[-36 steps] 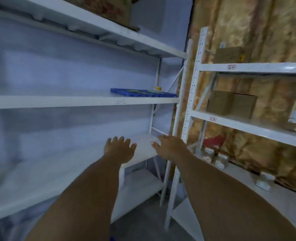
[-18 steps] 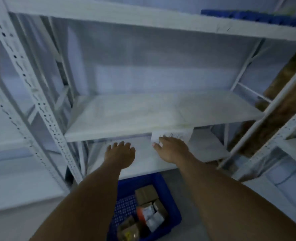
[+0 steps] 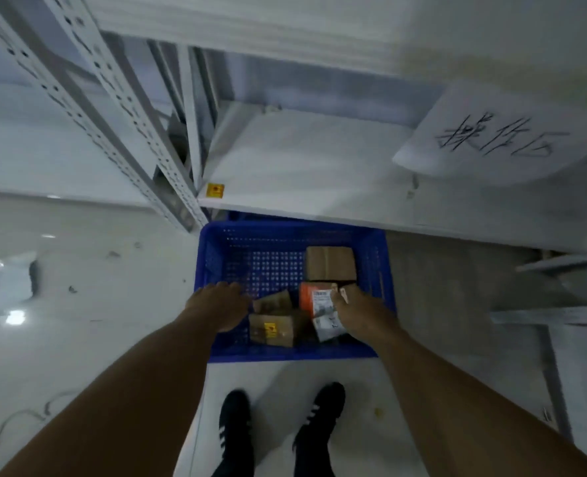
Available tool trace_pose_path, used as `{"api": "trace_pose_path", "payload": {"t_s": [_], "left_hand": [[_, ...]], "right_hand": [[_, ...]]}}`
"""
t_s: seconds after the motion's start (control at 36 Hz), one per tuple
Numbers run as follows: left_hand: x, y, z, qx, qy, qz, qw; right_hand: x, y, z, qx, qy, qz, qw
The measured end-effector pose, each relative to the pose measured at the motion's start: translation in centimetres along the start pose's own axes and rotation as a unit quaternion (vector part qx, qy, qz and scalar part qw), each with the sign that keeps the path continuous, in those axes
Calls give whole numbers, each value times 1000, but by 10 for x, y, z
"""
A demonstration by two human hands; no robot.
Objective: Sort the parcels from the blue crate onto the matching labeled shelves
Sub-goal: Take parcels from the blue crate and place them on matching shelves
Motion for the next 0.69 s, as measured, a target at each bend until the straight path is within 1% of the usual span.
{"api": "trace_pose_path", "payload": {"t_s": [0.08, 0.17, 0.19, 0.22, 0.28, 0.31, 0.36, 0.42, 0.44, 0.47, 0.53, 0.58, 0.69], "left_hand": [[0, -20, 34, -20, 25, -38, 999], [8, -42, 72, -24, 86, -69, 994], [9, -50, 84, -22, 116, -98, 988], [7, -59, 98, -20, 162, -133, 978], [8, -76, 126, -2, 193, -166, 967], [12, -81, 138, -6, 203, -178, 963], [13, -91, 168, -25, 247, -226, 942], [11, -102, 195, -41, 280, -236, 930], [7, -109, 211, -46, 296, -251, 920], [3, -116, 225, -40, 334, -280, 899], [-6, -129, 246, -20, 380, -322, 867], [-17, -147, 270, -4, 416, -336, 845], [-35, -185, 306, -22, 419, -347, 839]], "right_hand": [[24, -34, 41, -23, -8, 9, 1000], [36, -70, 82, -51, -16, 15, 998], [38, -81, 95, -61, -21, 9, 998], [38, -91, 109, -73, -28, 6, 997], [36, -104, 135, -99, -45, 4, 994], [36, -111, 149, -113, -47, -2, 992], [34, -124, 176, -138, -47, -14, 989], [34, -138, 202, -156, -55, -17, 986], [35, -146, 214, -164, -64, -12, 984], [35, -153, 225, -170, -72, -4, 983], [36, -170, 246, -172, -84, 12, 981], [36, -190, 262, -155, -89, 16, 984], [33, -239, 281, -86, -72, -1, 994]]}}
Point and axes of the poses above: each hand's wrist, its own y-axis away from the middle knuckle, its own z-axis out of the palm, x = y × z, the point moved 6 cm from there along -y, towards the middle knuckle, and after that the axes turned 10 degrees about x, right-handed, at the moved point
